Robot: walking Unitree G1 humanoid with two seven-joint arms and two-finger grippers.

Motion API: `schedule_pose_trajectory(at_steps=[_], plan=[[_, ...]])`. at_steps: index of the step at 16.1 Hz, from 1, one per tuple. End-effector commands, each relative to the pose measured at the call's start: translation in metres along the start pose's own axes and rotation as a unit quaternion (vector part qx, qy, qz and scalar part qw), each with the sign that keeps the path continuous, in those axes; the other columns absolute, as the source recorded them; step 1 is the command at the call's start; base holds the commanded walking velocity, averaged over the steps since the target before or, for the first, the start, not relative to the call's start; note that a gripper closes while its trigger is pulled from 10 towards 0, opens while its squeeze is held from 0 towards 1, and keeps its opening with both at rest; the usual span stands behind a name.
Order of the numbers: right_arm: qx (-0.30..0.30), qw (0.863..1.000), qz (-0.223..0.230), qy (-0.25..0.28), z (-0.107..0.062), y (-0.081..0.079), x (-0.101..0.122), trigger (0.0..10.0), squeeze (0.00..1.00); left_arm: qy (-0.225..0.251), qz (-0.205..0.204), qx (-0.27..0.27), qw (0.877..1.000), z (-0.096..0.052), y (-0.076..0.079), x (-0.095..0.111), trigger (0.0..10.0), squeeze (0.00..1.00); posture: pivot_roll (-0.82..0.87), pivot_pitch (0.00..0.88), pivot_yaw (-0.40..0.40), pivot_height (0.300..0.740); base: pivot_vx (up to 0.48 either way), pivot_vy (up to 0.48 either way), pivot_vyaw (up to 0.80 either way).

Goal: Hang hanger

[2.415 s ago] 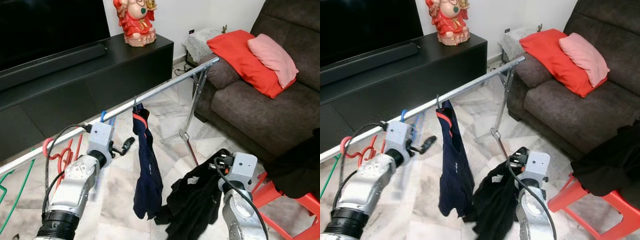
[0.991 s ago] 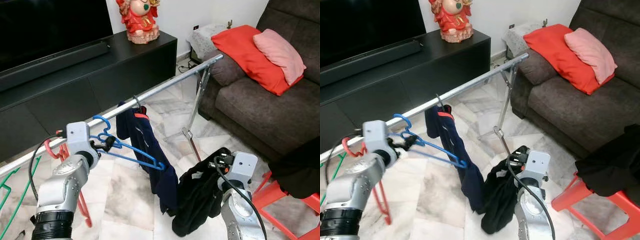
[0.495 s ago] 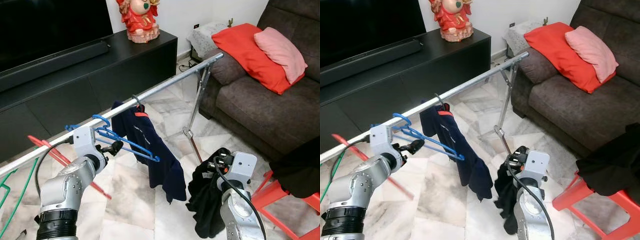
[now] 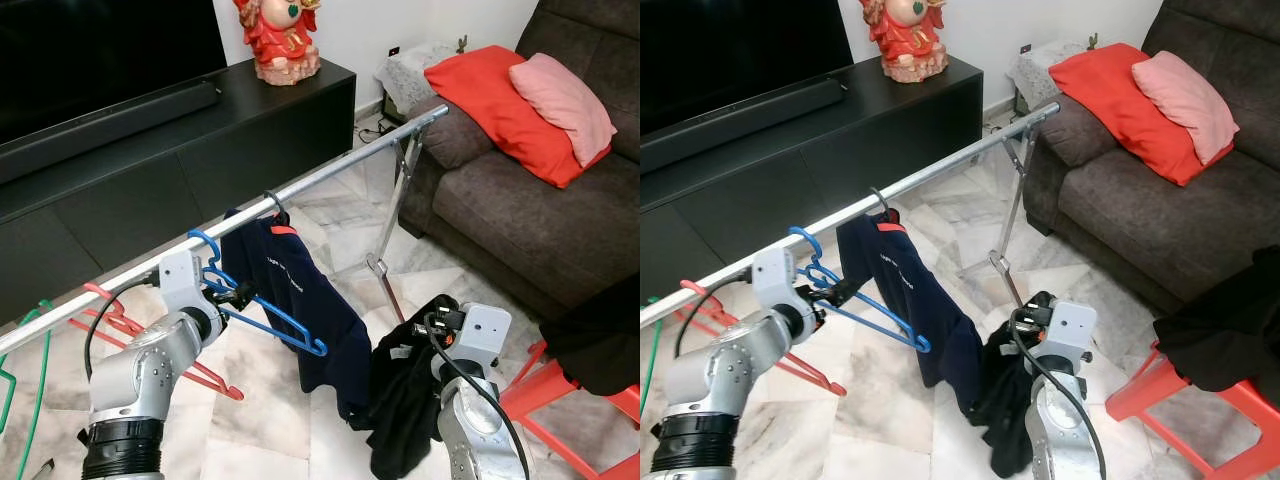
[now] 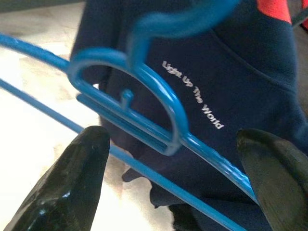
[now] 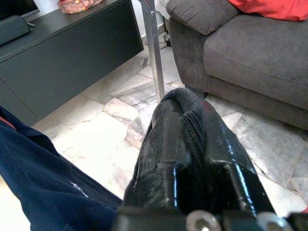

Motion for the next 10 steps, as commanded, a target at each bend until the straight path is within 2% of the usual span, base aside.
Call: schedule_pose_trajectory(at_steps=[1, 2, 3, 6, 8, 10], plan=[[0.006, 1.0, -0.002, 0.004, -0.001, -0.004, -0.001, 10.0, 0.0, -0.024, 0.015, -0.035, 0.999, 0.001, 0.013, -0.007, 10.0, 0.0, 0.01, 0.137, 0.078, 0.74, 0.0, 0.0, 0.0], [0.006, 1.0, -0.001, 0.003, -0.001, -0.004, -0.001, 10.0, 0.0, -0.042, 0.02, -0.058, 0.997, 0.002, 0.024, -0.015, 10.0, 0.0, 0.01, 0.138, 0.078, 0.74, 0.0, 0.0, 0.0], [0.007, 1.0, -0.001, 0.002, -0.002, -0.005, -0.002, 10.0, 0.0, -0.051, 0.022, -0.064, 0.996, 0.003, 0.028, -0.019, 10.0, 0.0, 0.01, 0.138, 0.079, 0.74, 0.0, 0.0, 0.0], [0.006, 1.0, 0.0, 0.004, -0.001, -0.005, -0.001, 10.0, 0.0, -0.067, 0.044, -0.046, 0.996, 0.011, 0.033, -0.028, 10.0, 0.0, 0.0, 0.139, 0.08, 0.74, 0.0, 0.0, 0.0], [0.007, 1.0, -0.001, 0.005, -0.001, -0.006, -0.001, 10.0, 0.0, -0.043, 0.045, -0.011, 0.998, 0.016, 0.031, -0.019, 10.0, 0.0, 0.0, 0.133, 0.078, 0.74, 0.0, 0.0, 0.0], [0.009, 1.0, -0.001, 0.005, -0.001, -0.007, -0.001, 10.0, 0.0, -0.018, 0.067, 0.012, 0.998, 0.018, 0.028, -0.011, 10.0, 0.0, 0.0, 0.129, 0.077, 0.74, 0.0, 0.0, 0.0]])
Point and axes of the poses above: a point about 5 cm out from each wrist's last joint towards the gripper, its own z axis pointing out of the wrist towards the gripper, its own x axis along the axis of the wrist's last joint, y = z × x, the point moved 3 cm from there along z, pointing out of the wrist towards the gripper, and after that the axes turned 5 degrees about z, right-handed, at the moved point
